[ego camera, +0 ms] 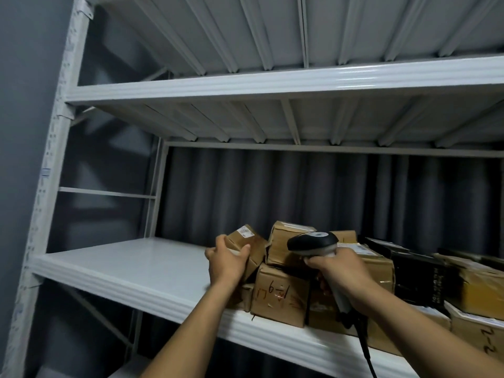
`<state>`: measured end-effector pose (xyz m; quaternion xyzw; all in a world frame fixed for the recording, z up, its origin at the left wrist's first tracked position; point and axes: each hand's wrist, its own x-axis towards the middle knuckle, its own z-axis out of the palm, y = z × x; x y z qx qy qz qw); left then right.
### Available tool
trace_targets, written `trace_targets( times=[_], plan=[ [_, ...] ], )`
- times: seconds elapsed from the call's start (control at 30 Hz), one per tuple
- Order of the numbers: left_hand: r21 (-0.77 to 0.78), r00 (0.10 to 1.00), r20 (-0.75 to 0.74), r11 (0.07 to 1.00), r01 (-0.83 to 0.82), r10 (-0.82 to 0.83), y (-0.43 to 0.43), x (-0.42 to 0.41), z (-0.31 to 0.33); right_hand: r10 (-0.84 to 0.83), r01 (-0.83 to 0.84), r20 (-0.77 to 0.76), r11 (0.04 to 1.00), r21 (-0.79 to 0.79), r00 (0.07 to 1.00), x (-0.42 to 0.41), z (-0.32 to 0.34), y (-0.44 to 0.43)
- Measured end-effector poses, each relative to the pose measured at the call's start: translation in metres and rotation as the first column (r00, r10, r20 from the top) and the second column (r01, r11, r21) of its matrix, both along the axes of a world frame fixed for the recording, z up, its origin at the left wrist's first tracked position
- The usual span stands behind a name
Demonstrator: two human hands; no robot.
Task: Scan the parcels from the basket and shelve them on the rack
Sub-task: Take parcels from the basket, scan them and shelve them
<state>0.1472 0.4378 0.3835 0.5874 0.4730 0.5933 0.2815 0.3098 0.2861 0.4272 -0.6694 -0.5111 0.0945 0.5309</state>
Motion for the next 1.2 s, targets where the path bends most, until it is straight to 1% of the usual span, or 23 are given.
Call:
trace_targets(
  times=[0.07,0.17,0.2,0.27,0.33,0.37,0.43,0.47,0.53,0.6,0.63,0.7,0.77,0.9,0.97,1.07,1.2],
  plan=[
    [-0.007,1.0,0.031,1.0,-0.005,0.005,0.008,-0.003,0.0,-0.018,0.018,0.009,1.0,-0.005,1.0,0.001,0.0,0.001],
    [-0.024,0.992,0.13,1.0,0.001,0.002,0.018,-0.001,0.002,-0.04,0.04,0.02,0.999,-0.014,0.999,0.002,-0.001,0.003],
    [-0.036,0.989,0.149,0.999,0.022,-0.016,0.02,0.002,0.002,-0.043,0.044,0.024,0.999,-0.016,0.999,0.002,-0.001,0.004],
    [-0.076,0.988,0.137,0.994,0.084,-0.073,0.025,0.009,0.0,-0.048,0.049,0.035,0.999,-0.019,0.998,0.003,-0.003,0.007],
    [-0.075,0.994,0.048,0.992,0.102,-0.099,0.033,0.013,-0.004,-0.049,0.05,0.05,0.998,-0.027,0.998,0.003,-0.004,0.008],
    [-0.049,0.996,-0.031,0.996,0.078,-0.08,0.037,0.012,-0.007,-0.05,0.052,0.062,0.998,-0.03,0.997,0.004,-0.004,0.008],
    [0.049,0.979,-0.205,0.998,0.033,-0.022,0.042,0.005,-0.01,-0.051,0.053,0.07,0.998,-0.024,0.996,0.004,-0.004,0.009],
    [0.11,0.962,-0.27,0.992,0.058,-0.027,0.043,0.0,-0.011,-0.052,0.054,0.073,0.998,-0.02,0.996,0.003,-0.004,0.008],
    [0.208,0.91,-0.41,0.964,0.164,-0.066,0.048,-0.009,-0.014,-0.06,0.062,0.093,0.998,-0.017,0.994,0.003,-0.006,0.008],
    [0.246,0.825,-0.564,0.942,0.226,-0.051,0.051,-0.013,-0.018,-0.076,0.078,0.113,0.997,-0.012,0.991,0.002,-0.008,0.009],
    [0.258,0.792,-0.609,0.934,0.246,-0.04,0.053,-0.015,-0.019,-0.082,0.083,0.118,0.996,-0.009,0.99,0.002,-0.008,0.009],
    [0.261,0.768,-0.638,0.926,0.272,-0.045,0.059,-0.016,-0.019,-0.089,0.091,0.134,0.996,-0.008,0.987,0.002,-0.009,0.01],
    [0.274,0.77,-0.637,0.925,0.264,-0.031,0.062,-0.013,-0.016,-0.097,0.099,0.152,0.995,-0.008,0.984,0.004,-0.008,0.01],
    [0.368,0.778,-0.614,0.92,0.135,0.131,0.064,0.0,-0.007,-0.125,0.123,0.161,0.992,0.024,0.979,0.008,-0.004,0.007],
    [0.388,0.768,-0.617,0.915,0.111,0.169,0.066,0.008,-0.005,-0.141,0.139,0.166,0.99,0.022,0.976,0.009,-0.002,0.007],
    [0.339,0.777,-0.618,0.933,0.123,0.122,0.068,0.019,-0.005,-0.151,0.155,0.185,0.988,-0.009,0.971,0.011,-0.001,0.008],
    [0.295,0.766,-0.637,0.945,0.14,0.085,0.063,0.018,-0.004,-0.133,0.139,0.166,0.99,-0.028,0.977,0.009,-0.002,0.008]
  ],
)
